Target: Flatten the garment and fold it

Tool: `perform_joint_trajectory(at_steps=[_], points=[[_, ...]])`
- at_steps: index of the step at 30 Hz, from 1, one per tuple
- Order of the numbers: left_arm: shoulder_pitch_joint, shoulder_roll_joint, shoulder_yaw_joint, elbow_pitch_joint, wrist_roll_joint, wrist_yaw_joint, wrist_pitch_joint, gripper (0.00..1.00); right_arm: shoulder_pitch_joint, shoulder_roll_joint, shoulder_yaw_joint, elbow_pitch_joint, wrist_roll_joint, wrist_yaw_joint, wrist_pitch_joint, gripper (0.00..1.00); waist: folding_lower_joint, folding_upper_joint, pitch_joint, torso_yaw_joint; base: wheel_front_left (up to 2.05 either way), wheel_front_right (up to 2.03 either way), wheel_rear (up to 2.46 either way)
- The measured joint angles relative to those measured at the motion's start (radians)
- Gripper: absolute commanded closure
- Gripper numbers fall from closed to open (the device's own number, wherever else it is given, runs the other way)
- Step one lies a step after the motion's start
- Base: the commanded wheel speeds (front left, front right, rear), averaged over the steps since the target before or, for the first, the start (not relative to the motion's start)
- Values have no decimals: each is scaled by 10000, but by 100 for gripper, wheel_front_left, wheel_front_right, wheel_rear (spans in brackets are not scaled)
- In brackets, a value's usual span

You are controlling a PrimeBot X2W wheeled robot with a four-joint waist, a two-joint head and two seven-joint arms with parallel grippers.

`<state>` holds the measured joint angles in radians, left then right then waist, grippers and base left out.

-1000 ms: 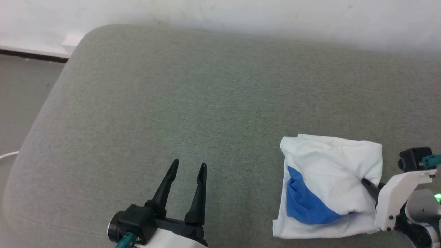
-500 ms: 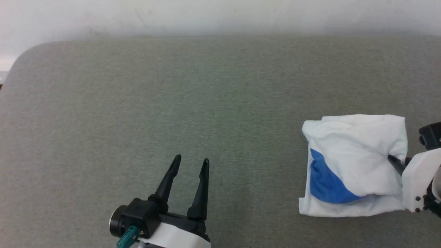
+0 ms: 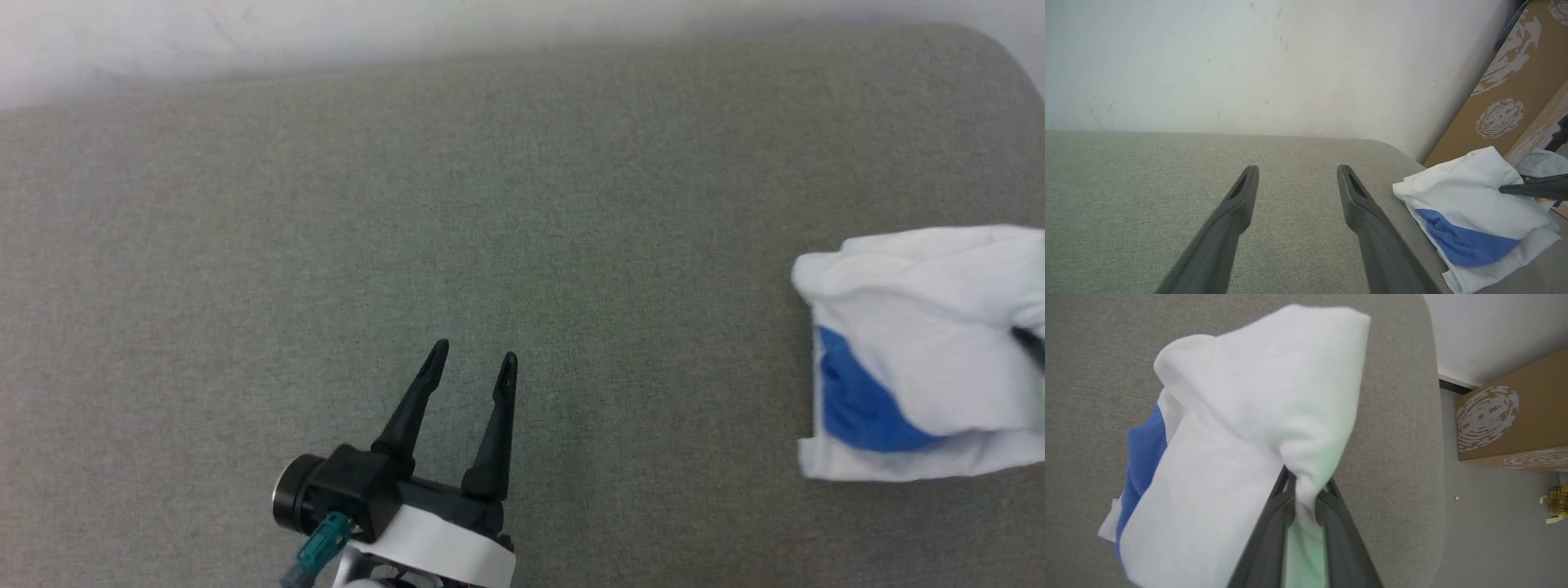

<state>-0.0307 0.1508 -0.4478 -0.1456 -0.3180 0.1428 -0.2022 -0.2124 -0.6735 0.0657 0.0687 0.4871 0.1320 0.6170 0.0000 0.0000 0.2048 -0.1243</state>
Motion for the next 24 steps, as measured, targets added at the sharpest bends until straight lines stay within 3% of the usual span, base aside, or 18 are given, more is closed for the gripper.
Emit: perform_joint_trajectory(at_steps=[15, 19, 24], points=[[-1406, -146, -309, -499, 1020, 357, 194, 0, -1110, -3678, 474, 1647, 529, 10, -1712, 100, 2, 0, 2099, 269, 0, 0, 0], [-1729, -163, -412, -652, 1302, 433, 328, 0, -1470, -4382, 708, 2293, 591, 10, -2284, 100, 3, 0, 2697, 358, 0, 0, 0], [-2049, -180, -493, -694, 1492, 445, 366, 0, -2024, -4671, 905, 3243, 642, 10, -2792, 100, 3, -1, 3345, 439, 0, 0, 0]])
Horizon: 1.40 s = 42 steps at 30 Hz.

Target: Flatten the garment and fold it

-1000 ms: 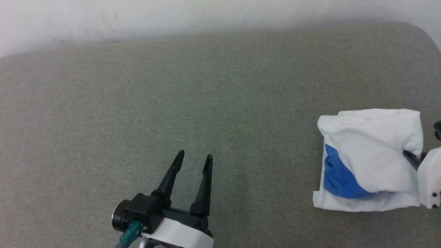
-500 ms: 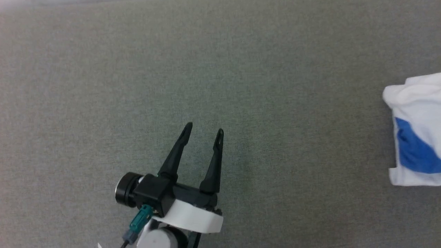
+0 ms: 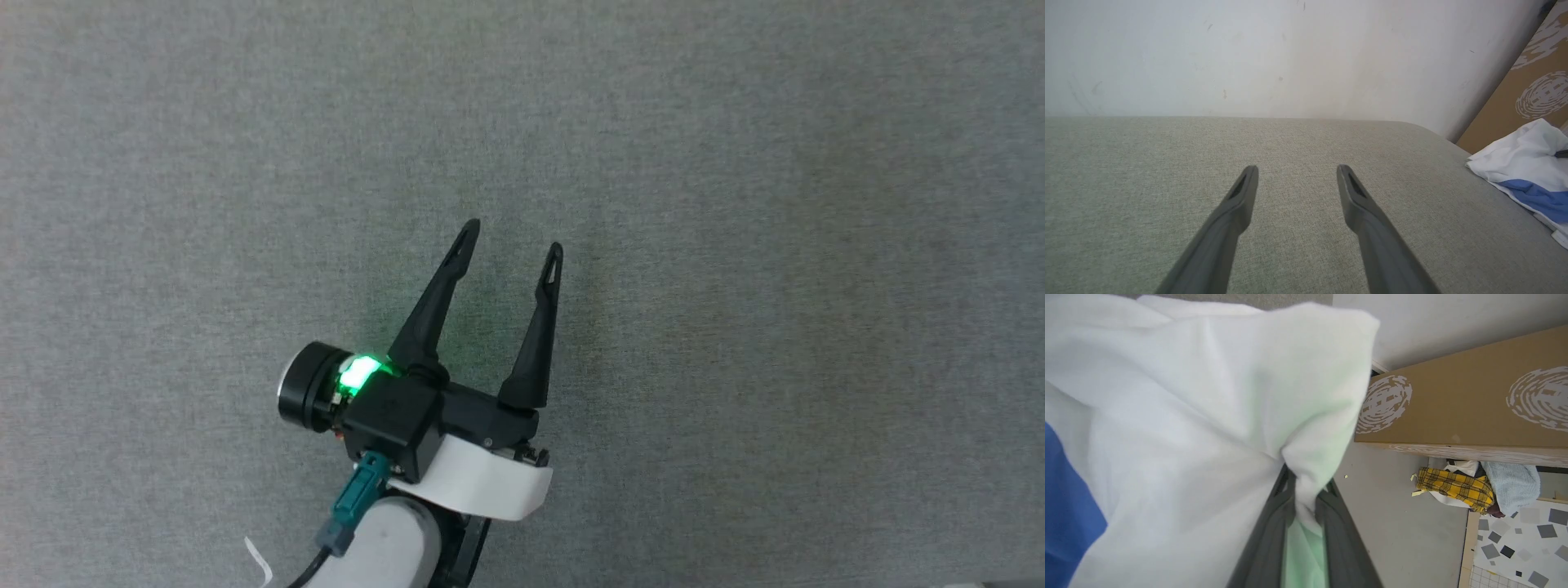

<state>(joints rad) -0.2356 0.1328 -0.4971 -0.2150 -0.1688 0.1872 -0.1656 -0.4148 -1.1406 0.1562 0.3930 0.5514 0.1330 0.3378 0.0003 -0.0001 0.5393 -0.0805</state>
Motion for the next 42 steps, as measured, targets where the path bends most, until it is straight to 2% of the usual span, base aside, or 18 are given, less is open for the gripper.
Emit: perform_joint_trajectory(at_steps=[6, 9, 11, 24, 28, 35, 42], points=[[-191, -25, -113, 0, 123, 86, 27, 0, -502, -15, 284, 1129, -61, 0, -437, 100, -1, 0, 476, 82, 0, 0, 0], [-192, -25, -161, 19, 125, 88, 27, 0, -753, 81, 476, 1563, -136, 0, -583, 58, -1, 0, 513, 112, 0, 0, 0], [-196, -25, -186, 23, 128, 102, 19, 0, -911, 127, 610, 1791, -205, 0, -696, 0, -3, 0, 467, 114, 0, 0, 0], [-196, 31, -134, 244, -4, 84, -476, 0, -1598, 410, 1538, 2688, -219, 0, -1321, 0, -3, 0, -252, 215, 0, 0, 0], [-78, 82, -8, 399, -180, 75, -614, 0, -1601, 665, 1639, 2817, -105, 0, -1850, 0, -3, 2, -656, 285, 0, 0, 0], [360, 105, 414, 650, -623, 113, -825, 0, -1425, 2023, 736, 2880, 573, 0, -3260, 0, -4, 2, -1522, 478, 0, 0, 0], [715, 128, 849, 970, -1005, 86, -903, 0, 18, 3526, -188, 2433, 640, -2, -4408, 0, -5, 2, -2452, 797, 0, 0, 0]])
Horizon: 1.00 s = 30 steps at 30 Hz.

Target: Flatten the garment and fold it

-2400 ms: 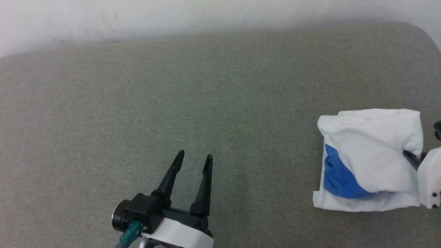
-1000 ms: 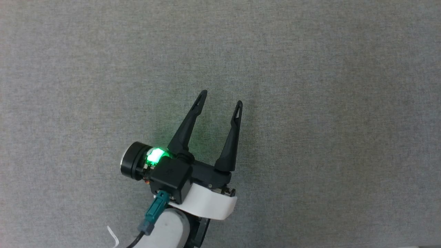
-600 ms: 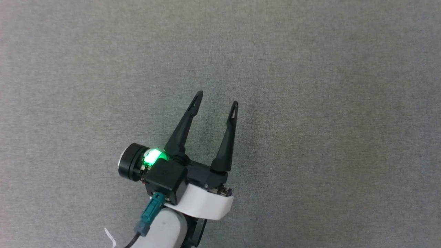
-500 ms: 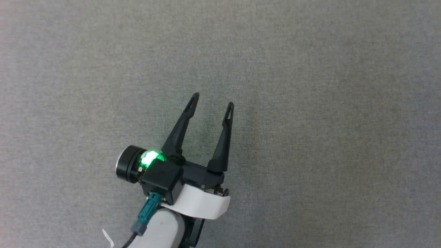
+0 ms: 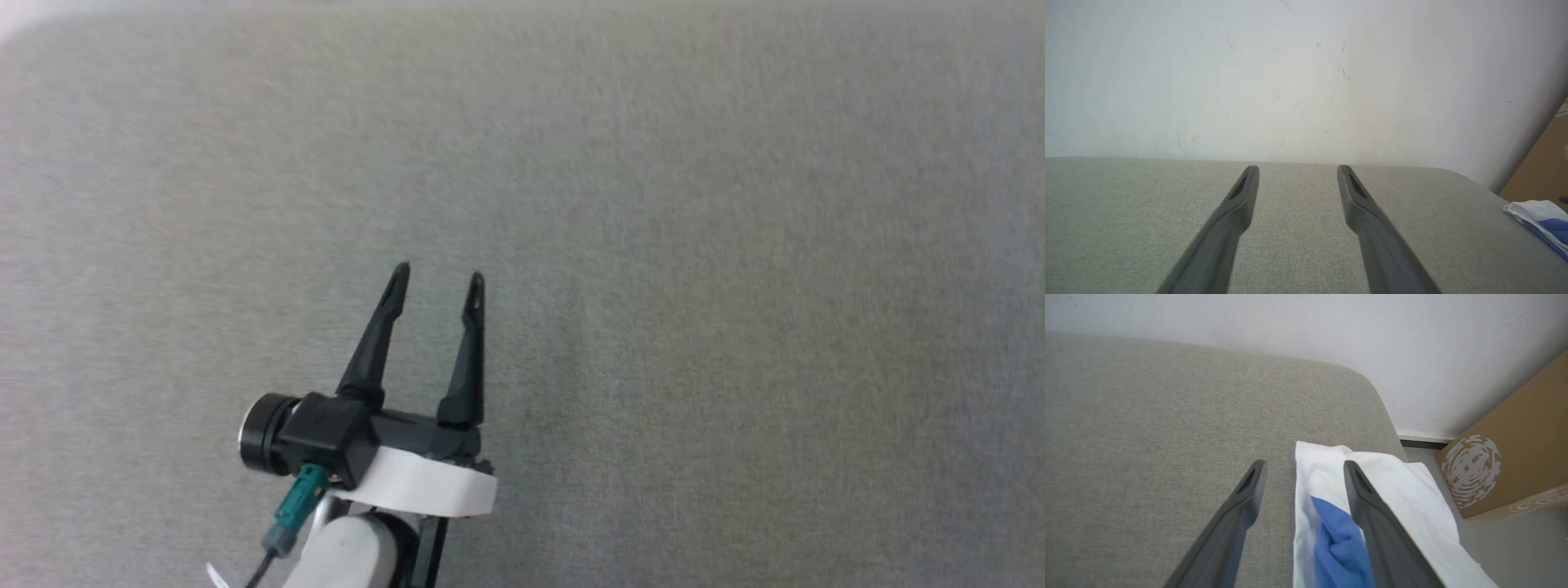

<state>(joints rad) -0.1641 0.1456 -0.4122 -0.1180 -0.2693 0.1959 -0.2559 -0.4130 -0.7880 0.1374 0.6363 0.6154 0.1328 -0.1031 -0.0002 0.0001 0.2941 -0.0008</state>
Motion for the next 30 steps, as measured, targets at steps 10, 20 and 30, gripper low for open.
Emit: perform_joint_trajectory(at_steps=[10, 20, 30], points=[[614, 293, 602, 497, -606, -100, -10, 0, 1451, 2706, -1503, -2690, -1540, 0, -328, 0, -1, 0, -1373, 310, 0, 0, 0], [983, 451, 800, 805, -903, -94, 2, 0, 3290, 5567, -3060, -5960, -3655, 0, 257, 0, 0, 0, -2539, 463, 0, 0, 0], [1858, 926, 1001, 639, -499, 84, -4, 0, 4884, 7108, -3187, -7708, -4646, 0, 571, 0, 1, 0, -3315, 594, 0, 0, 0]])
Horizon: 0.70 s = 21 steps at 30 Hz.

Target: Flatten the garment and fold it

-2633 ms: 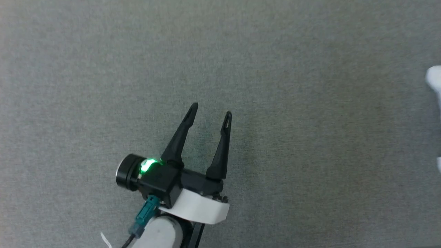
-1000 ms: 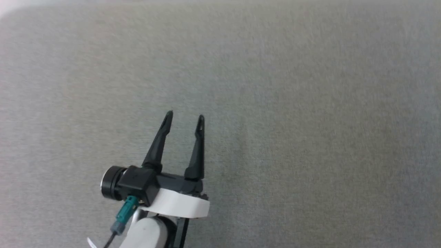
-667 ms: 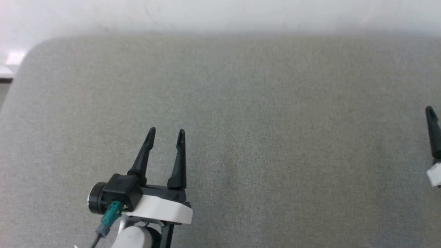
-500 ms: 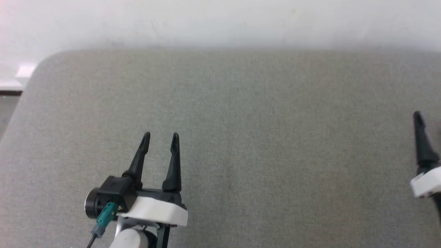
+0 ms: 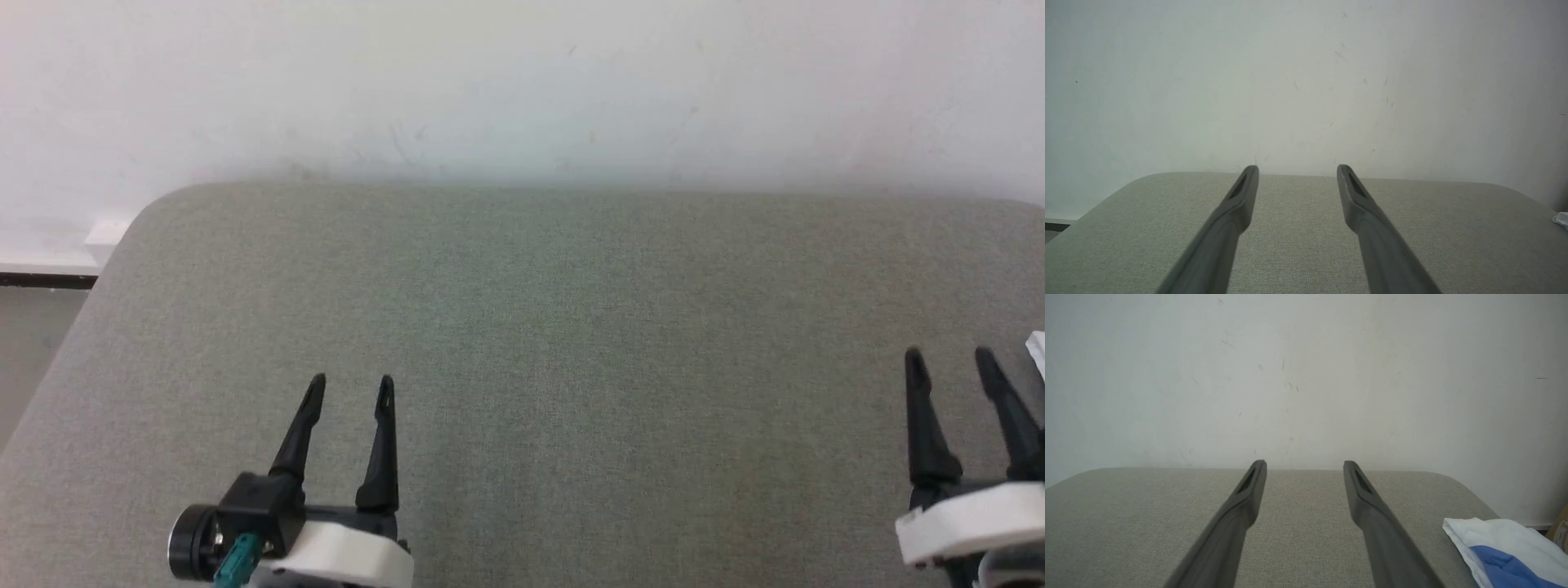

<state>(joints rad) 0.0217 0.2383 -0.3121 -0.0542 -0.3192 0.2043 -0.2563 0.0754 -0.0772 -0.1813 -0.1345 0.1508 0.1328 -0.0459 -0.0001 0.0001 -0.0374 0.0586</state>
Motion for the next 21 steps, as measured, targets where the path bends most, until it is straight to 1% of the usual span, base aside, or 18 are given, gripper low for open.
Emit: perform_joint_trajectory(at_steps=[3, 5, 7, 10, 15, 16, 19, 21], points=[[264, -10, 109, -117, 59, 0, -6, 0, 473, 186, -73, 2, -82, 0, -211, 0, 0, 0, -77, 35, 0, 0, 0], [418, -13, 119, -117, 98, -10, -6, 0, 692, 207, -127, 109, -138, 0, -372, 0, 0, 0, -80, 54, 0, 0, 0], [503, -12, 96, -88, 142, -58, -6, 0, 788, 213, -128, 291, 40, -2, -527, 0, 1, 0, -39, 53, 0, 0, 0], [534, -111, 115, -171, 174, -201, -6, 0, 804, 222, -73, 533, 270, -2, -729, 0, 1, 0, 61, 27, 0, 0, 0], [591, -401, 274, -125, 36, -299, -6, 0, 754, 228, -42, 658, 249, 0, -805, 0, 1, 0, 174, -64, 0, 0, 0], [601, -456, 282, -107, -56, -407, -6, 0, 733, 228, -40, 660, 249, -2, -803, 0, 2, 0, 193, -78, 0, 0, 0], [600, -470, 276, -44, -96, -616, -8, 0, 719, 228, -33, 679, 247, -2, -803, 0, 2, 0, 237, -112, 0, 0, 0], [602, -477, 282, 65, -65, -602, -6, 0, 707, 230, -31, 690, 247, -2, -805, 0, 2, 0, 266, -125, 0, 0, 0]])
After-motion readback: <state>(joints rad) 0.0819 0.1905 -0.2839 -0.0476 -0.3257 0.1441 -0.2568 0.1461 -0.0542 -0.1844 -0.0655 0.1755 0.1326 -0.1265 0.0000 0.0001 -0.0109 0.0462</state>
